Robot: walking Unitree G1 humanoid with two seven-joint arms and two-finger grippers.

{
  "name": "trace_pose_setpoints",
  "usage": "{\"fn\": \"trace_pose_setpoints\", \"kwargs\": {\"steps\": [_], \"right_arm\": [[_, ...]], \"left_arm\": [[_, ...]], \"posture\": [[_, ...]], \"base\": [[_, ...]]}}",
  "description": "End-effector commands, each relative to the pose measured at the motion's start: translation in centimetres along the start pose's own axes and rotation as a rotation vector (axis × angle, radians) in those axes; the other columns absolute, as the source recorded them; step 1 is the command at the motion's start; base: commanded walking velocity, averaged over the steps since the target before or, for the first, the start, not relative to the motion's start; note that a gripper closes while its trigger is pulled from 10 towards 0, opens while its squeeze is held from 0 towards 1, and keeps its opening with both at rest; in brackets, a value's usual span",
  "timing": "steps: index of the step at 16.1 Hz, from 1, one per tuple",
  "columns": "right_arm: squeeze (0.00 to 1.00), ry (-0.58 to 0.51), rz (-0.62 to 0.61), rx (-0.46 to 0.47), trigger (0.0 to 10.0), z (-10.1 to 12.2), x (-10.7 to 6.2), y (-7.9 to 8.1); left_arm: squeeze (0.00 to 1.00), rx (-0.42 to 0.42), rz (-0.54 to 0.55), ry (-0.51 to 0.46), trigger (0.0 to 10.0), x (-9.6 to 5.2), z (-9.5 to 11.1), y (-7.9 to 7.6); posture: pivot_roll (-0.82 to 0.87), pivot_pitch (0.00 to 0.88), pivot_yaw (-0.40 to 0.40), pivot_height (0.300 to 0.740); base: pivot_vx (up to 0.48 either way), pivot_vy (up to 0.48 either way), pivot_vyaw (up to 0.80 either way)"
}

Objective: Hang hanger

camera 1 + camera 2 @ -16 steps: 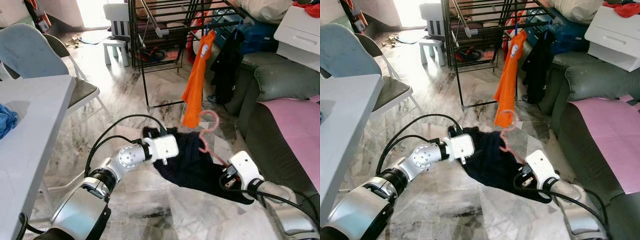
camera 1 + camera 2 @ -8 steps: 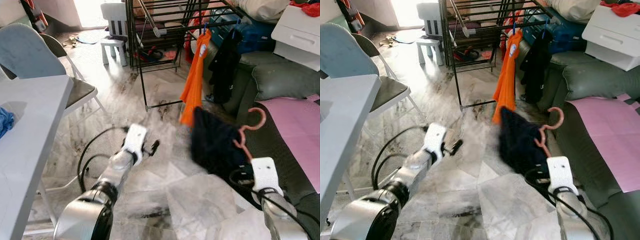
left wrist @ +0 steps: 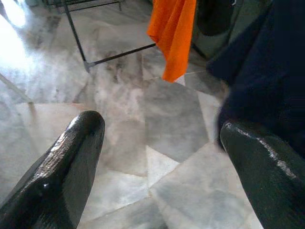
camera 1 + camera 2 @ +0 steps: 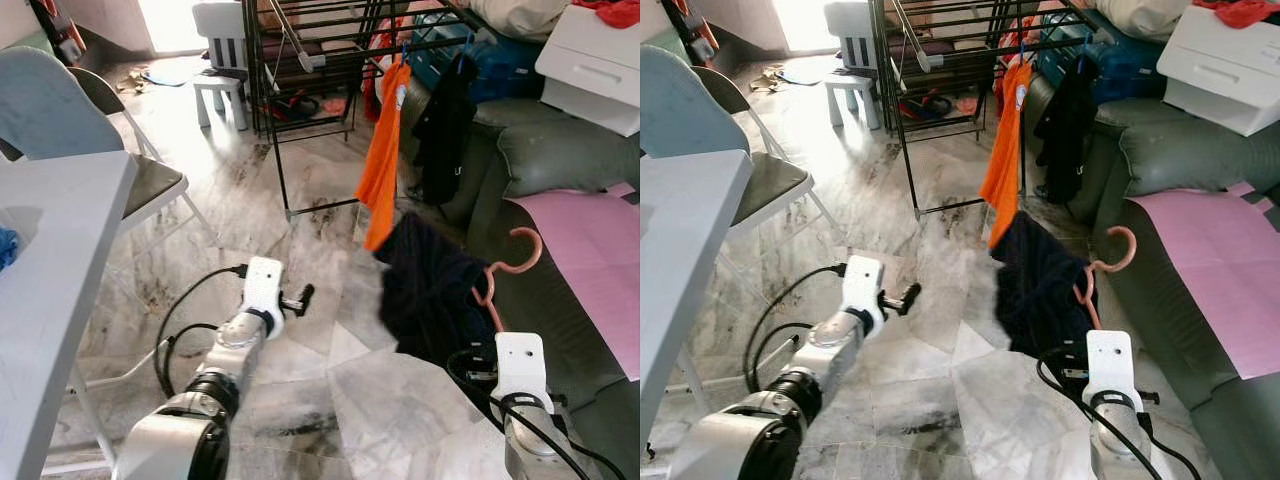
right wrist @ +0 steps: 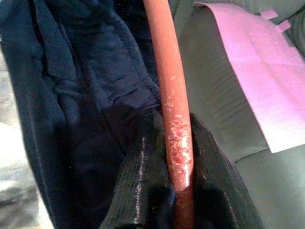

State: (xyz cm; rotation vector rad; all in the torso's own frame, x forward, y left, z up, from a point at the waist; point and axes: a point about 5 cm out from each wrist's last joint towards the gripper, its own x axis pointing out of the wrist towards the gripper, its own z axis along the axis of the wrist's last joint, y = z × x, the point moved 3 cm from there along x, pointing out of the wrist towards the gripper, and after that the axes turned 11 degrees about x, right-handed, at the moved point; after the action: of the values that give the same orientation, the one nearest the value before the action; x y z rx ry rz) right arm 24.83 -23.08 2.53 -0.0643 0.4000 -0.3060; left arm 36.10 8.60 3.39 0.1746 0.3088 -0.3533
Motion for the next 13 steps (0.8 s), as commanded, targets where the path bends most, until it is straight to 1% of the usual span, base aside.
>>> {"fn": "trace_pose_setpoints", "kwargs": {"steps": [1,4,6,9,13], "right_arm": [[0.0,-0.056,-0.013,0.008,10.0,1.32,0.03,-0.19],[0.0,-0.059,-0.014,0.006,10.0,1.45,0.13,-0.51],[0.0,-0.053,-0.018,0.011,10.0,1.22,0.11,-0.54],[0.0,-0.066,-0.019,0.046,10.0,1.2,0.18,-0.36],[0.0,-0.052,-0.057,0.072,10.0,0.88,0.14,-0.8]], "left_arm": [[0.0,-0.004,0.019,-0.019,10.0,0.19,0.84,0.56],[0.0,-0.007,0.018,-0.019,10.0,0.25,0.92,0.42],[0.0,-0.019,0.045,-0.004,10.0,0.19,0.73,0.98],[0.0,-0.007,0.047,-0.009,10.0,0.26,1.07,1.3],[0.0,-0.004,0.036,-0.01,10.0,0.33,1.16,0.98]], "posture": [[-0.1,0.0,0.024,0.74],[-0.1,0.0,0.028,0.74],[-0.1,0.0,0.032,0.74],[-0.1,0.0,0.041,0.74],[-0.1,0.0,0.048,0.74]], "base": [[0.0,0.0,0.52],[0.259,0.0,0.62],[0.266,0.0,0.66],[0.274,0.0,0.65],[0.286,0.0,0.0]]}}
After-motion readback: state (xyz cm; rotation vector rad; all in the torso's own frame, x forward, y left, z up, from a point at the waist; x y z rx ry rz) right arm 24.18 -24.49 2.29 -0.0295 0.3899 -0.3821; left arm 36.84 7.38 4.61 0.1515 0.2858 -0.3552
